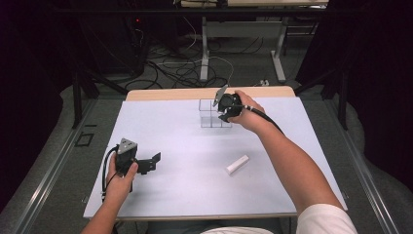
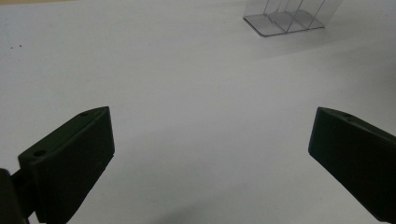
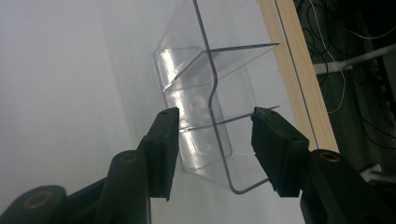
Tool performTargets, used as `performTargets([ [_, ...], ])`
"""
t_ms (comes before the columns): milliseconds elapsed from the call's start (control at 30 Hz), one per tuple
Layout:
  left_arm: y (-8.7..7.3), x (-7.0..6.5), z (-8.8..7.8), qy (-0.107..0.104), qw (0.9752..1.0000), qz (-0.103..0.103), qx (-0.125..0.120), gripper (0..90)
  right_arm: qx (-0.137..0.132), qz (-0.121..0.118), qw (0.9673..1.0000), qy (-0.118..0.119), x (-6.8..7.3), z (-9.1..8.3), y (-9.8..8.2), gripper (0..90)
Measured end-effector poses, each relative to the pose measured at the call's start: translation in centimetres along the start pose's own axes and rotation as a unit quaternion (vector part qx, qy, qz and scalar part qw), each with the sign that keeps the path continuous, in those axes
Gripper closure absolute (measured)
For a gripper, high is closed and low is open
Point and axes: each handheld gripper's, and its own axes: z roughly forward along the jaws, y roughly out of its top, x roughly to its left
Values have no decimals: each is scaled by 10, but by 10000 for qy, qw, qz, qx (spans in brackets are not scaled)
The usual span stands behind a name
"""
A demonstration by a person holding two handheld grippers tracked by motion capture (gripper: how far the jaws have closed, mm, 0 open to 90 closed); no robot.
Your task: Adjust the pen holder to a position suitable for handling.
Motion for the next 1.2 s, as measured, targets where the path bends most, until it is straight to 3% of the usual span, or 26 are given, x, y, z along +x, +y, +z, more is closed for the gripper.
performTargets([
  [967,0,0,1,-38,10000,-2,20,2,-96,-159,9994,286,7,20,10,598],
  [1200,0,0,1,-48,10000,14,10,2,-92,-223,9995,224,4,19,9,684],
])
